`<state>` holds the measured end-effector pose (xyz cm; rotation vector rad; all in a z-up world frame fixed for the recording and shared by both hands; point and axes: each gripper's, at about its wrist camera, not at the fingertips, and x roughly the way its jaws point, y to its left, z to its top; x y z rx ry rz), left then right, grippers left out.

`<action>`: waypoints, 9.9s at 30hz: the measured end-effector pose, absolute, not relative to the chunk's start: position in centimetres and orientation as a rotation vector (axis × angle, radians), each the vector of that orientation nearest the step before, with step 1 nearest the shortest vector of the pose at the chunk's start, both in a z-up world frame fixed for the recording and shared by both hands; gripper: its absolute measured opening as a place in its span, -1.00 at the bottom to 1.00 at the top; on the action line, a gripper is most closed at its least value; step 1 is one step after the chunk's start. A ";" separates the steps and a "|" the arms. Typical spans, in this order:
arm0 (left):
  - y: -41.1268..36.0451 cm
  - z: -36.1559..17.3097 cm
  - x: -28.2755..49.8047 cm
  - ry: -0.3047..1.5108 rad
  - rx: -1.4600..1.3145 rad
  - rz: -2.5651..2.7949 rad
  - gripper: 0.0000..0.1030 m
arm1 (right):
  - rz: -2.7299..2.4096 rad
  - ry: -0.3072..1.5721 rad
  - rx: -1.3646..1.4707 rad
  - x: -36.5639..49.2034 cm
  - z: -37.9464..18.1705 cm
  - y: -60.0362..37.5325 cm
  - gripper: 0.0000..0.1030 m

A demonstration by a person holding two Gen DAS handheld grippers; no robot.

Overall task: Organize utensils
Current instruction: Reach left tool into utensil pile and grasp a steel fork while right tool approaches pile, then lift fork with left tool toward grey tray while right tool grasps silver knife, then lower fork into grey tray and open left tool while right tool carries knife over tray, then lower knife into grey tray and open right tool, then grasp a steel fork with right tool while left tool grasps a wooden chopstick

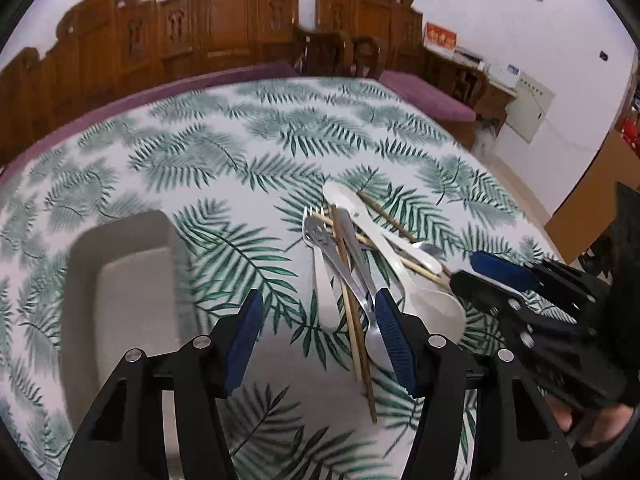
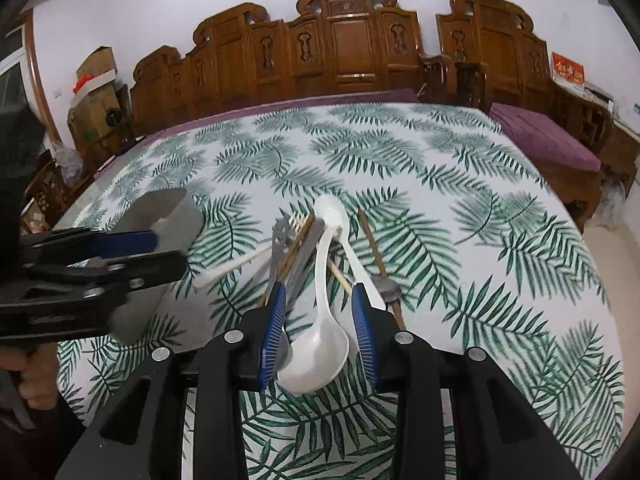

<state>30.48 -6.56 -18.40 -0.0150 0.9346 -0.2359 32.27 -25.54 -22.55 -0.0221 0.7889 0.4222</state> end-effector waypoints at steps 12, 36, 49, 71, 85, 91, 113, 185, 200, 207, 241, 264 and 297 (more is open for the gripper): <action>-8.8 -21.6 36.0 1.069 0.036 -0.210 -0.32 | 0.422 0.815 -0.002 32.5 -23.6 -26.1 -0.29; -5.2 -18.3 30.3 0.952 0.021 -0.258 -1.00 | 0.533 0.836 -0.044 31.5 -24.1 -23.2 -0.29; -7.1 -22.8 34.5 1.171 0.153 -0.253 -0.59 | 0.515 0.831 -0.004 31.9 -23.9 -24.2 -0.29; -4.2 -19.8 29.6 1.031 0.049 -0.273 -0.90 | 0.577 0.836 -0.044 32.3 -24.1 -22.0 -0.48; -3.6 -17.8 27.5 0.930 0.012 -0.341 -0.90 | 0.536 0.908 -0.157 35.2 -26.6 -18.7 -0.71; -3.3 -18.0 27.3 0.934 -0.002 -0.342 -0.90 | 0.492 0.924 -0.170 36.3 -27.2 -18.1 -0.79; -2.7 -18.2 27.4 0.926 -0.013 -0.325 -0.90 | 0.526 0.907 -0.095 36.7 -25.7 -18.9 -0.97; 13.8 -15.3 27.8 0.855 -0.114 0.002 -0.77 | 0.687 0.829 -0.088 34.0 -21.8 -3.4 -0.96; 14.1 -15.3 27.7 0.852 -0.112 0.003 -0.77 | 0.694 0.840 -0.156 33.6 -23.6 -1.8 -0.93; 12.7 -15.0 27.8 0.841 -0.117 -0.029 -0.77 | 0.696 0.781 -0.144 33.1 -21.2 -5.8 -0.93; 2.8 -15.8 27.7 0.834 -0.048 -0.221 -0.02 | 0.399 0.935 -0.209 36.3 -27.4 -18.5 -0.52; -1.7 -16.3 28.0 0.832 0.004 -0.236 -0.03 | 0.423 0.836 -0.092 35.7 -24.1 -20.8 -0.84; -10.9 -24.3 27.8 1.002 0.007 -0.339 -0.67 | 0.413 0.785 0.003 36.4 -22.4 -25.3 -0.84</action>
